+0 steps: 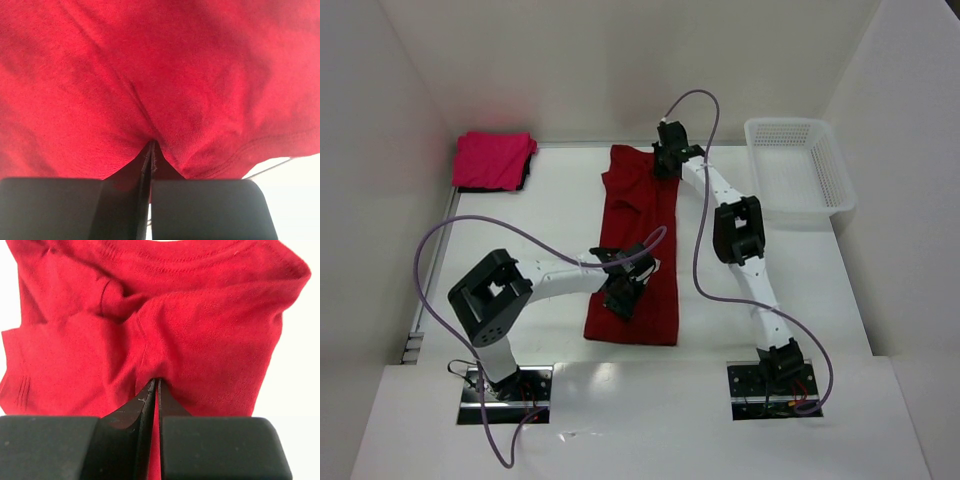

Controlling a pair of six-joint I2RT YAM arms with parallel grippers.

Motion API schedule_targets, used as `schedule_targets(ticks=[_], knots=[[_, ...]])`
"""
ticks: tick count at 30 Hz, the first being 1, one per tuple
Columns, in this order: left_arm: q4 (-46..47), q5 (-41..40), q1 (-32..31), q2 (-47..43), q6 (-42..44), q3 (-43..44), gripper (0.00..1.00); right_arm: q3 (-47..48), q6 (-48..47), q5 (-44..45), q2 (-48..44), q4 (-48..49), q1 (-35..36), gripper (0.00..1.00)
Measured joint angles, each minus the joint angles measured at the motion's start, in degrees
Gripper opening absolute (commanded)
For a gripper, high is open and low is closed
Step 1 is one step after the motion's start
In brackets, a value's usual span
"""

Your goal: Fold and stack the t-shirts

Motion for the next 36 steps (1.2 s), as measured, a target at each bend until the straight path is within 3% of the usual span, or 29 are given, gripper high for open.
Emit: schedule_targets(ticks=[10, 15, 20, 21, 23, 24, 27, 28, 32, 33, 36], knots=[[3.48, 8.96, 0.22, 2.38, 0.85, 1.01, 0.0, 13.88, -1.05, 2.93, 8.98, -3.23, 0.15, 0.14], [3.52, 9.29, -0.5, 3.28, 0.2, 2.03, 0.0, 14.69, -1.07, 3.13, 9.27, -3.89, 0.13, 0.15], [2.71, 6.93, -0.63, 1.95, -1.2, 1.36, 0.0, 14.82, -1.03, 3.08, 9.18, -4.63, -0.42, 0.33], [1.75, 5.99, -0.55, 1.33, -1.31, 1.25, 0.0, 14.97, -1.07, 3.06, 9.09, -4.9, -0.57, 0.46], [-0.68, 4.07, 0.0, -0.35, -2.36, 1.25, 0.02, 14.97, -1.14, 3.08, 8.15, -5.81, -0.92, 0.56], [-1.95, 3.1, 0.63, -1.64, -2.62, 1.29, 0.08, 14.73, -1.16, 3.1, 7.32, -6.14, -1.11, 0.69], [-4.48, 1.31, 3.69, -6.69, -4.0, 1.99, 0.29, 11.37, -1.49, 3.1, 1.7, -6.58, -1.57, 0.88], [-4.94, 0.81, 5.09, -8.85, -4.52, 2.58, 0.46, 9.62, -1.57, 2.95, -1.18, -6.88, -1.84, 0.99], [-4.68, -0.26, 9.9, -17.51, -6.64, 5.53, 0.63, -0.79, -1.92, 1.38, -16.5, -5.49, -2.19, 0.99], [-4.26, -0.81, 10.78, -19.45, -6.97, 6.1, 0.72, -4.57, -1.92, 0.94, -21.27, -4.7, -2.25, 0.99], [-3.5, -1.55, 12.63, -22.67, -7.04, 6.75, 0.81, -15.93, -1.66, -0.39, -34.32, -1.49, -2.29, 0.99]])
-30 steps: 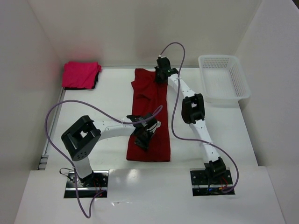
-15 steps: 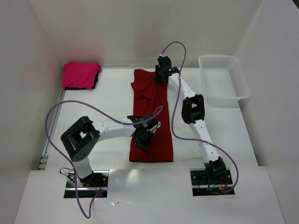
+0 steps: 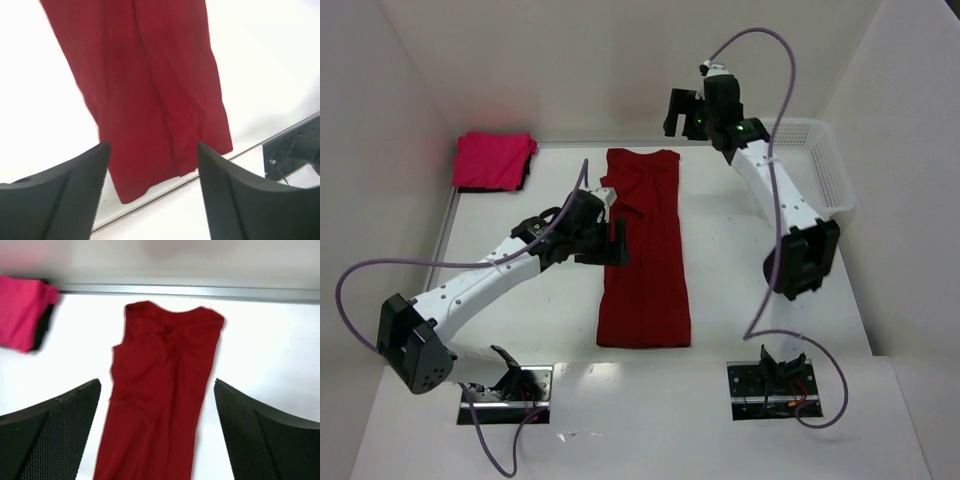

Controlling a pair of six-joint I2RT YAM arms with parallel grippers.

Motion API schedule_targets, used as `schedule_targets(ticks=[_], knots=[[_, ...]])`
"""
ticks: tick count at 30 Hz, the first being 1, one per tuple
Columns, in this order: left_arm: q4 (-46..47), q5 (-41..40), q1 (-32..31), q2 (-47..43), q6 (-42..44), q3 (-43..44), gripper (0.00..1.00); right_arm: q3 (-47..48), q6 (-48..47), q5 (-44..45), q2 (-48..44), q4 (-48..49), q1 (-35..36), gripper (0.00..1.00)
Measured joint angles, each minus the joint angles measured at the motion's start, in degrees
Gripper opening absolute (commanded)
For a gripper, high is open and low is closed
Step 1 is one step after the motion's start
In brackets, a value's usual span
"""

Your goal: Fold and stack the t-shirts

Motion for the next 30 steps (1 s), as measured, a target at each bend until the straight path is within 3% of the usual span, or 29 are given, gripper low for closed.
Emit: schedule_targets(ticks=[6, 12, 17, 22, 30], knots=[[3.45, 3.04, 5.38, -0.83, 0.11, -3.3, 0.92, -28.59, 2.47, -4.13, -20.72, 7.08, 0.0, 0.99], [7.17, 8.83, 11.76, -4.37, 0.07, -7.61, 0.94, -50.75, 7.06, -10.6, -27.71, 9.11, 0.35, 0.97], [10.6, 13.94, 17.18, -4.42, 0.61, -7.91, 0.95, -58.58, 10.16, -11.02, -32.33, 9.11, 2.58, 1.0], [12.66, 23.74, 22.69, -4.96, 0.2, -14.27, 0.98, -67.58, 12.33, -11.69, -44.94, 6.97, 2.62, 1.0], [9.68, 28.39, 22.49, -13.18, -2.12, -20.15, 0.99, -73.0, 15.82, -15.13, -51.89, 4.98, 2.62, 1.0]])
